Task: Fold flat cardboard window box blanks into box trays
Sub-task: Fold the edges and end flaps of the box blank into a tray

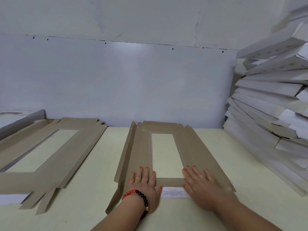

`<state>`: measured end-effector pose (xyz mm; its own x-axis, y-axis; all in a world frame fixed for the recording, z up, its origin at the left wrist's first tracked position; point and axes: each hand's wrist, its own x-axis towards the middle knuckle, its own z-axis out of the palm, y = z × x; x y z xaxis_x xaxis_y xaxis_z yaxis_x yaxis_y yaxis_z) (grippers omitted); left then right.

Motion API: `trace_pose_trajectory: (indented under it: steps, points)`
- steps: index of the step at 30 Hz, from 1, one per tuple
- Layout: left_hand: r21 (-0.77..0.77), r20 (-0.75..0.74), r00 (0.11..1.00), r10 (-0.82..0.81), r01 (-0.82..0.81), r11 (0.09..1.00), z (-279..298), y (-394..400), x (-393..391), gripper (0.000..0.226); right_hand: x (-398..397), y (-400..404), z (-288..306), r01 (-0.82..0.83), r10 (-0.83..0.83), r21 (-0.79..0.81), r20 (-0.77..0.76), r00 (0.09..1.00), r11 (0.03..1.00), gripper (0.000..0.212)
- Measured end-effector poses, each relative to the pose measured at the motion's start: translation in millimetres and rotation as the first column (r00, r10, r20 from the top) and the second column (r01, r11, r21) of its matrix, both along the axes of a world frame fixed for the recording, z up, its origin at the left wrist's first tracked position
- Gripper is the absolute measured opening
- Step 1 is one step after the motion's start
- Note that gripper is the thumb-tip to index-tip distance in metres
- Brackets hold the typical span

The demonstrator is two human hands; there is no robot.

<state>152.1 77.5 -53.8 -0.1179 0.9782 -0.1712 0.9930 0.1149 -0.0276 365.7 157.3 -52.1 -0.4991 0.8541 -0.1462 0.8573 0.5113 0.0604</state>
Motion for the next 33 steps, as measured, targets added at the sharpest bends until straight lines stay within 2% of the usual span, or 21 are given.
trace_pose_trajectory:
  steps: [6,12,16,20,23,25,27,29,31,33]
  points:
    - [-0.042,-0.03,0.999,0.033,-0.035,0.999,5,-1,-11,0.067,34,12,0,0.156,-0.156,0.012,0.051,0.986,0.988,0.06]
    - [-0.05,-0.008,0.999,0.046,-0.046,0.998,6,-3,-19,0.066,40,9,7,0.388,-0.393,-0.073,-0.072,0.917,0.919,0.068]
    - [0.019,0.061,0.997,0.045,-0.046,0.999,2,-4,-20,0.071,46,1,24,0.387,-0.379,0.034,-0.138,0.915,0.921,0.066]
    - [0.144,0.2,0.98,0.019,-0.048,0.988,3,-10,-23,0.089,48,-6,44,0.366,-0.352,0.012,-0.243,0.904,0.931,0.053]
    - [0.248,0.148,0.989,-0.029,-0.008,0.969,6,-12,-20,0.072,49,-10,53,0.366,-0.356,-0.022,-0.3,0.885,0.93,0.055]
    - [0.308,0.086,0.99,-0.109,0.078,0.948,11,-14,-12,0.054,46,-12,55,0.364,-0.358,-0.022,-0.243,0.901,0.931,0.043]
    - [0.308,0.075,0.974,-0.212,0.179,0.934,20,-16,3,0.046,39,-17,56,0.358,-0.359,-0.026,-0.104,0.928,0.933,0.013]
    - [0.284,0.15,0.948,-0.28,0.23,0.931,30,-19,23,0.051,33,-22,55,0.348,-0.35,-0.059,-0.033,0.936,0.936,0.018]
    - [0.25,0.283,0.92,-0.27,0.201,0.947,38,-21,42,0.054,24,-27,57,0.311,-0.31,-0.038,0.026,0.95,0.95,0.013]
    - [0.187,0.343,0.909,-0.238,0.182,0.965,43,-21,60,0.058,14,-33,63,0.281,-0.279,-0.018,0.059,0.958,0.96,0.015]
